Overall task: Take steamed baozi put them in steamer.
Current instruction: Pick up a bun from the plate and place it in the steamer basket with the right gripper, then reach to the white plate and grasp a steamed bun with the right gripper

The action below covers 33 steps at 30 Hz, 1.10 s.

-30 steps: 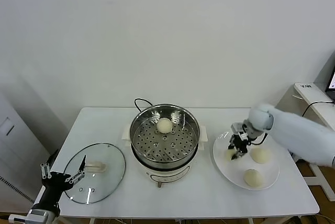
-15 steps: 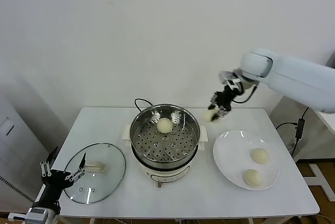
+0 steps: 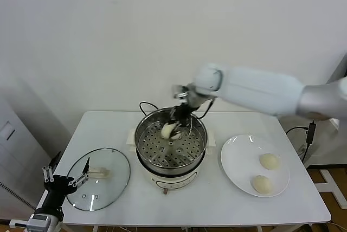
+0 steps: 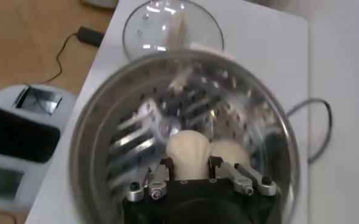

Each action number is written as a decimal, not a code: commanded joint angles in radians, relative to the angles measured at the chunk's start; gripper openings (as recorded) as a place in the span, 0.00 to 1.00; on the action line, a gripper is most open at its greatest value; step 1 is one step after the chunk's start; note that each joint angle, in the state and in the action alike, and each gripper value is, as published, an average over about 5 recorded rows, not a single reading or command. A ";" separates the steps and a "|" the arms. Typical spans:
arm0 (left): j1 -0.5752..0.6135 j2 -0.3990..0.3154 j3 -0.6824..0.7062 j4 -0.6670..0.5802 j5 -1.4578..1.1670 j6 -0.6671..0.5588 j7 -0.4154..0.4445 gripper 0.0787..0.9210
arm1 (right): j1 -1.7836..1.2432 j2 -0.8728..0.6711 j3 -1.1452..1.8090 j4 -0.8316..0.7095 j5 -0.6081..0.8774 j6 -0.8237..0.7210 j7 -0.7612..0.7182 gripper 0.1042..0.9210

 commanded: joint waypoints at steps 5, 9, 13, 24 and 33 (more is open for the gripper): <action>0.000 0.004 -0.003 0.007 -0.005 -0.003 0.000 0.88 | -0.121 0.180 0.017 -0.085 0.034 -0.089 0.136 0.34; 0.000 0.008 -0.004 0.010 -0.008 -0.003 0.001 0.88 | -0.133 0.180 0.014 -0.088 0.018 -0.095 0.157 0.39; -0.001 0.011 -0.004 0.009 -0.010 -0.004 0.000 0.88 | -0.140 0.174 0.015 -0.096 -0.003 -0.098 0.181 0.48; 0.001 0.015 -0.004 0.003 -0.012 -0.003 0.000 0.88 | -0.028 0.062 0.012 0.021 0.022 -0.123 0.155 0.84; 0.000 0.010 -0.002 -0.003 -0.010 -0.001 0.000 0.88 | 0.181 -0.159 0.007 0.104 -0.003 -0.071 -0.092 0.88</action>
